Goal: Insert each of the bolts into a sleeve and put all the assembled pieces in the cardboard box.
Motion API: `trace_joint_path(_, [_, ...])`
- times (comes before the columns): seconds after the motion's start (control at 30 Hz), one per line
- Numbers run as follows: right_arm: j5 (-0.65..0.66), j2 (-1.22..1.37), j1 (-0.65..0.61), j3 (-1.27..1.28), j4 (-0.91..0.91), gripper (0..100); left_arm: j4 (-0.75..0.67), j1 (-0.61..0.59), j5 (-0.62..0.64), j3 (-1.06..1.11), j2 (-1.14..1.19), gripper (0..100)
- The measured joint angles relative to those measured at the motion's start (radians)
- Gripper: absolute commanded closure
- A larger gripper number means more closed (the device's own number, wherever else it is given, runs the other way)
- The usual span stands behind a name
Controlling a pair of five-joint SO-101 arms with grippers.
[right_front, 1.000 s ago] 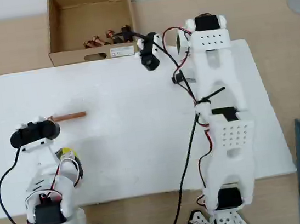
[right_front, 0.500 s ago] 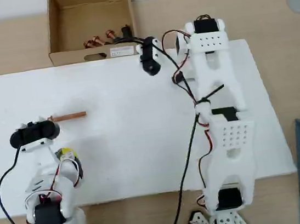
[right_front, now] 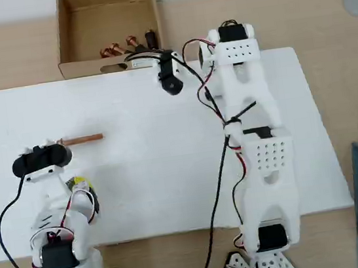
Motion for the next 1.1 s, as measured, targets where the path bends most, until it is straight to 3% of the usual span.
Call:
trace_joint_path(0.63, [0.012, 0.057, 0.005, -0.025, 0.084, 81.0, 0.000, 0.000, 0.000, 0.000, 0.000, 100])
trace_joint_path(1.1, [0.012, 0.098, 0.023, -0.043, 0.123, 92.9, 0.000, 0.000, 0.000, 0.000, 0.000, 100])
